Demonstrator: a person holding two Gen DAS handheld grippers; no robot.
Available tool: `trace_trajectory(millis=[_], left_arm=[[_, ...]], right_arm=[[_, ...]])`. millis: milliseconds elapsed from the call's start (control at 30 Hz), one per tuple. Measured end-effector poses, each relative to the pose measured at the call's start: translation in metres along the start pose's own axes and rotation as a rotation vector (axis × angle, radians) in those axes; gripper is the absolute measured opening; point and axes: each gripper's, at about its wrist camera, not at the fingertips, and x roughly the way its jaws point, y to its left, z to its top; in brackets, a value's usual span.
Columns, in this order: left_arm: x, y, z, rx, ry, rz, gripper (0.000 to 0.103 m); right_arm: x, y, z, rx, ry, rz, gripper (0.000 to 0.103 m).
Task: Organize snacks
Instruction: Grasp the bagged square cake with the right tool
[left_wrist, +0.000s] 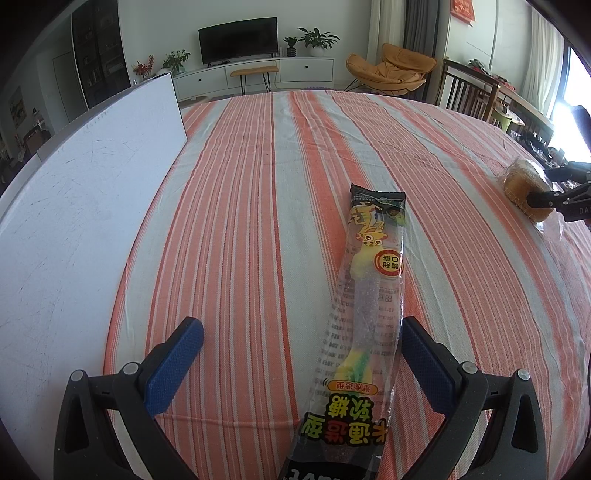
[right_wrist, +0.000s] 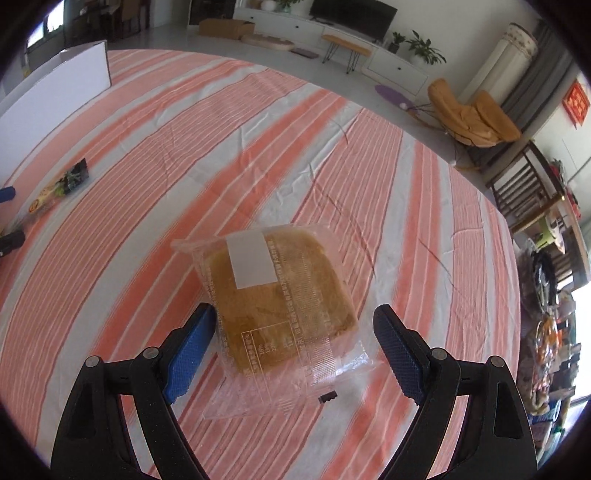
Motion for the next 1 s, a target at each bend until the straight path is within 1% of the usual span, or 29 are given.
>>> trace_trajectory(millis=[67, 100, 133, 167, 200, 267, 400, 533, 600, 633, 700, 800, 867, 900, 933, 1000], left_arm=[[0.0, 0.0, 0.0, 0.0, 0.0, 0.0, 0.103], [0.0, 0.0, 0.0, 0.0, 0.0, 0.0, 0.103], [0.0, 0.0, 0.0, 0.0, 0.0, 0.0, 0.103], [0.0, 0.0, 0.0, 0.0, 0.0, 0.0, 0.103], [0.0, 0.0, 0.0, 0.0, 0.0, 0.0, 0.103], [0.0, 0.0, 0.0, 0.0, 0.0, 0.0, 0.103], [0.0, 0.0, 0.0, 0.0, 0.0, 0.0, 0.103], [0.0, 0.0, 0.0, 0.0, 0.001, 0.0, 0.103], [0.0, 0.0, 0.0, 0.0, 0.001, 0.0, 0.103], [0.0, 0.0, 0.0, 0.0, 0.001, 0.0, 0.103], [0.0, 0.0, 0.0, 0.0, 0.001, -0.001, 0.103], [0.0, 0.0, 0.0, 0.0, 0.001, -0.001, 0.103], [0.0, 0.0, 0.0, 0.0, 0.001, -0.001, 0.103], [0.0, 0.0, 0.0, 0.0, 0.001, -0.001, 0.103], [0.0, 0.0, 0.0, 0.0, 0.001, -0.001, 0.103], [0.0, 0.0, 0.0, 0.0, 0.001, -0.001, 0.103]], right_arm=[[0.02, -0.007, 0.003, 0.065, 0.032, 0.026, 0.089], [0.028, -0.011, 0.003, 0.111, 0.039, 0.055, 0.089], [0.03, -0.02, 0.001, 0.204, 0.004, 0.091, 0.088], [0.034, -0.027, -0.002, 0.294, 0.009, 0.119, 0.087], [0.029, -0.03, -0.006, 0.351, -0.04, 0.119, 0.08], [0.022, -0.033, -0.016, 0.463, -0.069, 0.12, 0.076], [-0.003, -0.023, -0.045, 0.664, -0.093, 0.113, 0.075], [-0.041, 0.016, -0.069, 0.784, -0.083, 0.104, 0.075], [-0.063, 0.046, -0.079, 0.813, -0.098, 0.095, 0.075], [-0.071, 0.063, -0.083, 0.809, -0.112, 0.076, 0.075], [-0.084, 0.103, -0.096, 0.787, -0.131, 0.015, 0.075], [-0.086, 0.153, -0.115, 0.767, -0.139, -0.058, 0.075], [-0.078, 0.175, -0.122, 0.732, -0.125, -0.082, 0.075], [-0.077, 0.182, -0.122, 0.706, -0.142, -0.104, 0.078], [-0.076, 0.186, -0.121, 0.675, -0.159, -0.14, 0.078], [-0.07, 0.188, -0.118, 0.642, -0.143, -0.158, 0.084]])
